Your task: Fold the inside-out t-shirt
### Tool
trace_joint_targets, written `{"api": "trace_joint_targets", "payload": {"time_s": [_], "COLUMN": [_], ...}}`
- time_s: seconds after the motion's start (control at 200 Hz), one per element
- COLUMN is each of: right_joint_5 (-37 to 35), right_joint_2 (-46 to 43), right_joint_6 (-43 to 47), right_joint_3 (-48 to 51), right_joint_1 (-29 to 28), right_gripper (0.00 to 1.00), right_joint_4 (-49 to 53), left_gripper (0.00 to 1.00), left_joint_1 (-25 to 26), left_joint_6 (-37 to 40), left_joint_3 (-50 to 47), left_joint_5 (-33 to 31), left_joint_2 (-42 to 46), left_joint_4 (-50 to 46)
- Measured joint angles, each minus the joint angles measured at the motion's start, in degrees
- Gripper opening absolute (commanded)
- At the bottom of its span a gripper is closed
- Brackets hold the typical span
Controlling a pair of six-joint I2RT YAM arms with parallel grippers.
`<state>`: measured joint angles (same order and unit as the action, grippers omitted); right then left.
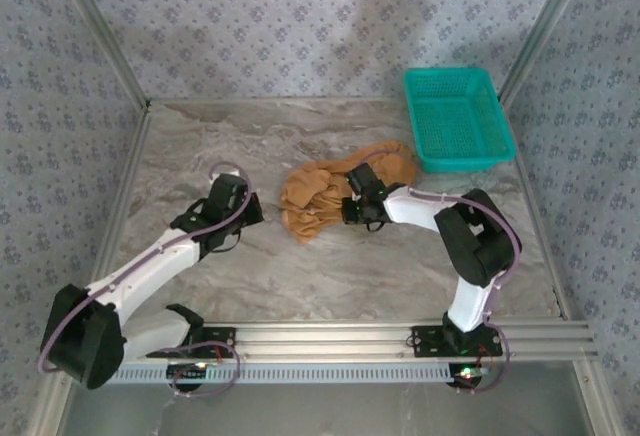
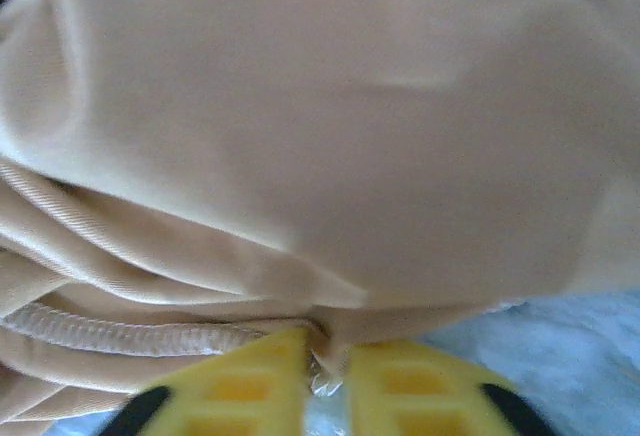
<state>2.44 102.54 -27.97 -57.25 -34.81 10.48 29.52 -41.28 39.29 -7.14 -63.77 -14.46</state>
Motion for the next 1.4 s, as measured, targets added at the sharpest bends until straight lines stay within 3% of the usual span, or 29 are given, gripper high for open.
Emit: {"api": "trace_joint_targets", "payload": {"time_s": [0.095, 0.23, 0.35, 0.415, 0.485, 0.665, 0.929, 0.969, 1.019, 1.054, 1.084, 1.189, 1.249, 1.404], "right_joint_5": [0.6, 1.4, 1.4, 1.4, 1.4, 1.4, 1.5, 1.6, 1.5, 1.3, 1.0, -0.2, -0.4, -0.7], "right_joint_2": [0.2, -1.2, -4.7, -6.5, -7.8, -9.8, -10.3, -10.3, -10.3, -10.3, -10.4, -11.7, -13.1, -14.4], "right_joint_6": [0.1, 0.4, 0.6, 0.6, 0.6, 0.5, 0.5, 0.5, 0.5, 0.3, -0.2, -1.9, -2.2, -2.7], "right_joint_3": [-1.3, -2.4, -2.4, -2.5, -2.5, -2.5, -1.7, -1.6, -1.6, -1.6, -1.5, -0.4, 1.2, 4.4], "right_joint_1": [-0.9, -1.5, -1.5, -1.3, -1.1, -0.2, 0.7, 0.9, 1.3, 1.7, 2.2, 5.7, 8.9, 16.9], "right_gripper": [0.0, 0.0, 0.0, 0.0, 0.0, 0.0, 0.0, 0.0, 0.0, 0.09, 0.16, 0.53, 0.58, 0.58], "right_joint_4": [0.8, 2.4, 4.1, 4.6, 4.8, 5.2, 5.2, 5.2, 5.5, 5.9, 6.5, 8.8, 9.5, 10.8], "left_gripper": [0.0, 0.12, 0.31, 0.51, 0.6, 0.65, 0.63, 0.56, 0.31, 0.11, 0.0, 0.0, 0.0, 0.0], "left_joint_1": [-1.1, -1.7, -1.8, -1.8, -1.8, -1.3, 4.4, 5.2, 5.3, 5.5, 5.8, 6.1, 5.7, 2.9], "left_joint_6": [-0.4, -0.5, -1.1, -1.3, -1.9, -4.0, -6.8, -7.0, -8.1, -8.5, -8.6, -9.2, -9.4, -9.4], "left_joint_3": [-1.7, -4.1, -4.9, -5.4, -5.9, -7.2, -2.5, -1.0, 0.2, 1.1, 2.0, 3.1, 3.2, 3.2], "left_joint_5": [0.0, 0.2, 0.7, 1.9, 3.8, 10.0, 15.7, 15.5, 15.6, 16.2, 16.8, 17.8, 17.9, 17.5], "left_joint_2": [1.8, 2.2, 2.2, 1.8, 0.7, -6.2, -24.4, -26.7, -28.2, -29.9, -31.6, -34.4, -34.0, -29.0], "left_joint_4": [-0.5, -0.8, -0.3, 0.8, 3.0, 11.9, 21.9, 22.6, 22.6, 24.3, 25.3, 27.3, 26.7, 20.6]}}
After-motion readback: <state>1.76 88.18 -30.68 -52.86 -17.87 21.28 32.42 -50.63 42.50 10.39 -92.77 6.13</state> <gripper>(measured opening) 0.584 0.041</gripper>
